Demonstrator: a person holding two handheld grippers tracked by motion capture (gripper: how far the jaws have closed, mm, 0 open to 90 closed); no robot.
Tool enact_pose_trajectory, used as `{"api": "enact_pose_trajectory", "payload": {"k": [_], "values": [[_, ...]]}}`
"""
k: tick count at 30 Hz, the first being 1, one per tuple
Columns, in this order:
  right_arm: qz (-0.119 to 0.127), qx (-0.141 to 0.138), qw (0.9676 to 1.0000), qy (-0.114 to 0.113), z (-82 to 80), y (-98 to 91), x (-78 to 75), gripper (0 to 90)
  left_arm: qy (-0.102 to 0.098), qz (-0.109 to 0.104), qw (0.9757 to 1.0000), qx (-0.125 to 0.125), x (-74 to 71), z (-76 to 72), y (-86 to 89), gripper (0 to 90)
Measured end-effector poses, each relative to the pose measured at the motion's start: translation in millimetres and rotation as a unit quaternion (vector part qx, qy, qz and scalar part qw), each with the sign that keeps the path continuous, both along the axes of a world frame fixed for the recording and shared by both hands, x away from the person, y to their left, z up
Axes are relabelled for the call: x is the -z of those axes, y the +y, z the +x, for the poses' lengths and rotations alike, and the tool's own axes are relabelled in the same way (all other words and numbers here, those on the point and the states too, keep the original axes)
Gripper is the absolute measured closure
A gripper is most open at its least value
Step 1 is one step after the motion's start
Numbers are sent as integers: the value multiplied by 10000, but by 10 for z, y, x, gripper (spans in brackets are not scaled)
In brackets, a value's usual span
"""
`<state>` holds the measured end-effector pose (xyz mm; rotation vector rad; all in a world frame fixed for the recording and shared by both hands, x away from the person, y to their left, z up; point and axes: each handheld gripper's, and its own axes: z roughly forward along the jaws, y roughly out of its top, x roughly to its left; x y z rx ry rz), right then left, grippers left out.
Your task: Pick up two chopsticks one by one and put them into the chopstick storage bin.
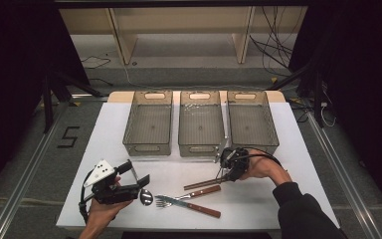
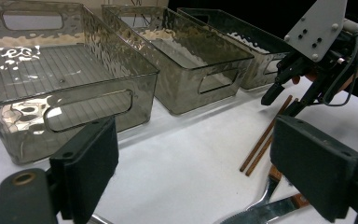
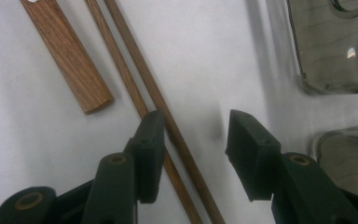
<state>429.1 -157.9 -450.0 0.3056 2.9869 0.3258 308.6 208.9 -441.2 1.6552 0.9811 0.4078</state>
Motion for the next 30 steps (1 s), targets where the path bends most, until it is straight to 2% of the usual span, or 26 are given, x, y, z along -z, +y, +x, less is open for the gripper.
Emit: {"api": "enact_pose_trajectory", "payload": {"k": [5, 11, 18, 25, 26, 30], "values": [[-12, -137, 9999, 35, 12, 28, 4, 599, -1, 25, 10000, 18, 0, 0, -1, 148], [-204, -288, 9993, 89, 12, 25, 44, 625, 2, 3, 10000, 8, 0, 0, 0, 148], [-260, -320, 9990, 178, 11, 34, 51, 670, 5, 10, 10000, 10, 1, 5, 0, 149], [-434, -571, 9971, 246, 18, 88, 47, 743, 4, 11, 10000, 15, 1, 5, 0, 149], [-484, -551, 9968, 304, 10, 99, 44, 753, 5, 12, 10000, 12, 1, 5, 0, 149], [-562, -642, 9959, 300, 13, 122, 43, 770, 2, 12, 10000, 18, 0, 4, -1, 149]]}}
